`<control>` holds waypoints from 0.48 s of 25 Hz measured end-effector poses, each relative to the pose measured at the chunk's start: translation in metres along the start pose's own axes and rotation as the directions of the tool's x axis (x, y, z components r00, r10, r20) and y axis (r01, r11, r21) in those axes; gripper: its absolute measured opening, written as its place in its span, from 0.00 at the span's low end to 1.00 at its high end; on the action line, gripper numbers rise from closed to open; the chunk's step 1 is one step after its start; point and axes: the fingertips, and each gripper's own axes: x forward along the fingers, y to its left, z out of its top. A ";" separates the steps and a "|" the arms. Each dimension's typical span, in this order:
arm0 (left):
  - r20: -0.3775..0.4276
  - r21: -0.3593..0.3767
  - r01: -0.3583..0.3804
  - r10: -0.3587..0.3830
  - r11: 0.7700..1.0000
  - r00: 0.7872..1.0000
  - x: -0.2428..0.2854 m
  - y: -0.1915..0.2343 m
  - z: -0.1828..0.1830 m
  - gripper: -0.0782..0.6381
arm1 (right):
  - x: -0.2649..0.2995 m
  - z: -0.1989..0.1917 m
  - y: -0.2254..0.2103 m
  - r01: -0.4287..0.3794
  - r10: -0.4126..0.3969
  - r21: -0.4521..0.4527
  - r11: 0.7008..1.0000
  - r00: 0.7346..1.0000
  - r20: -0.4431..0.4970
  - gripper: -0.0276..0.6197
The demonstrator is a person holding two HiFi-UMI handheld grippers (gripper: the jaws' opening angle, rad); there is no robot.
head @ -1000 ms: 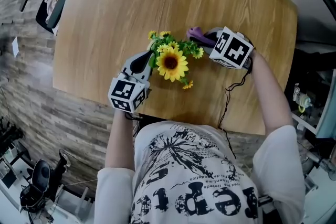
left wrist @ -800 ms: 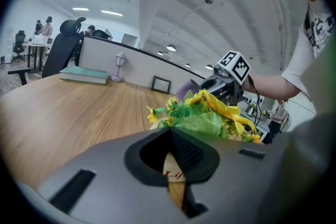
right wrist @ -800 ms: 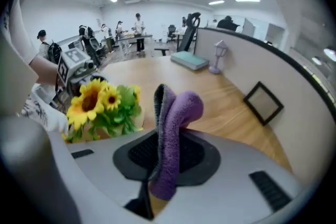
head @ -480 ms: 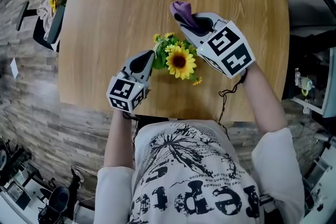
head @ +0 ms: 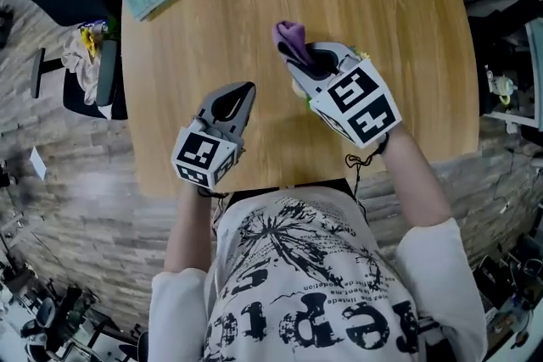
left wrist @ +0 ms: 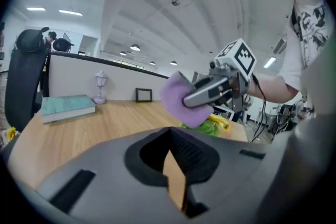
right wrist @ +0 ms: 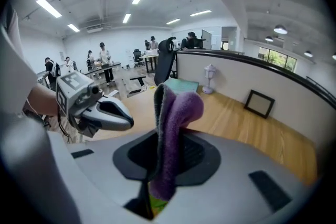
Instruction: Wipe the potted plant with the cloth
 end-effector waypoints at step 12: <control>-0.007 0.030 0.115 -0.115 0.993 0.993 -0.037 0.054 -0.013 0.11 | 0.083 -0.045 0.033 0.185 -0.160 0.298 0.936 0.981 -0.105 0.16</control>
